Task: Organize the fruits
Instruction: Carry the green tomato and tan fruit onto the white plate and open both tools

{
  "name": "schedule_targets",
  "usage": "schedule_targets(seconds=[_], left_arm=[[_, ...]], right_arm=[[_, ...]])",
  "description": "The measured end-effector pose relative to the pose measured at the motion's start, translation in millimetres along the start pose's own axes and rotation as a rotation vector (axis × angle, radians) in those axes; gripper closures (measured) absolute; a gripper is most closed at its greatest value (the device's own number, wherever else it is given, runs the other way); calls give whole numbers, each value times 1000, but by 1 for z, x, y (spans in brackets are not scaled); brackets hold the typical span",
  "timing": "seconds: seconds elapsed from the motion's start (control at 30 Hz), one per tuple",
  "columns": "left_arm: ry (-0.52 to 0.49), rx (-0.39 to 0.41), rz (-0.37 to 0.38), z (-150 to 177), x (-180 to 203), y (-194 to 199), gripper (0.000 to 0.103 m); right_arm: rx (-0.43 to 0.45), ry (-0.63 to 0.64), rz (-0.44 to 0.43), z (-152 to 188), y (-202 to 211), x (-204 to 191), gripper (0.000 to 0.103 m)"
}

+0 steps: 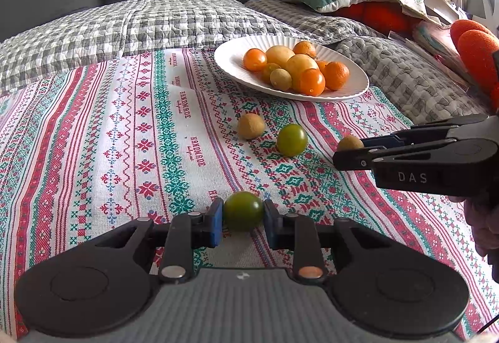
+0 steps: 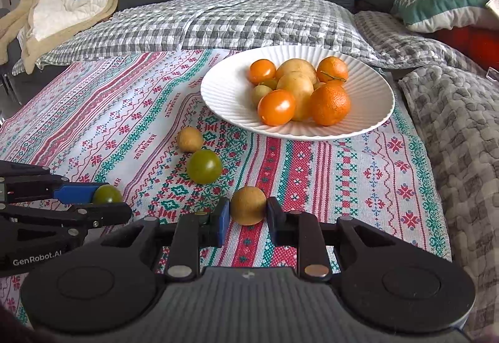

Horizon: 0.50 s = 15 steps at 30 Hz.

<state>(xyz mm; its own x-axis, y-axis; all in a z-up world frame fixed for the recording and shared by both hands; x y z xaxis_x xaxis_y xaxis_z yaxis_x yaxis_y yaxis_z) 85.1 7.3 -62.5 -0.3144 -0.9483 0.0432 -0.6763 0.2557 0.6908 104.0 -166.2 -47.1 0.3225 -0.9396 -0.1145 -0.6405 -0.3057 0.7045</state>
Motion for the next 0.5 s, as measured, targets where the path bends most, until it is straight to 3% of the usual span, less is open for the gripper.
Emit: schedule_targets(seconds=[0.5], left_arm=[[-16, 0, 86, -14, 11, 2, 84]], right_arm=[[76, 43, -100, 3, 37, 13, 81]])
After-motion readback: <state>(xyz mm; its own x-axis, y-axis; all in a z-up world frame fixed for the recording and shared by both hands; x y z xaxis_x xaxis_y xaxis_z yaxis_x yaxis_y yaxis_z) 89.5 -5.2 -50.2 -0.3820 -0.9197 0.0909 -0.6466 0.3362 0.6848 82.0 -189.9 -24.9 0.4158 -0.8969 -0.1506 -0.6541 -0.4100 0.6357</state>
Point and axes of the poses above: each gripper's, at about its wrist camera, not at the fingertips, and y roughly against the way its jaws point, x to its right, z to its underside, the point moved 1 cm from there along -y, roughly the way its jaws point, and after that the axes turned 3 degrees about -z, right-handed, at the moved point
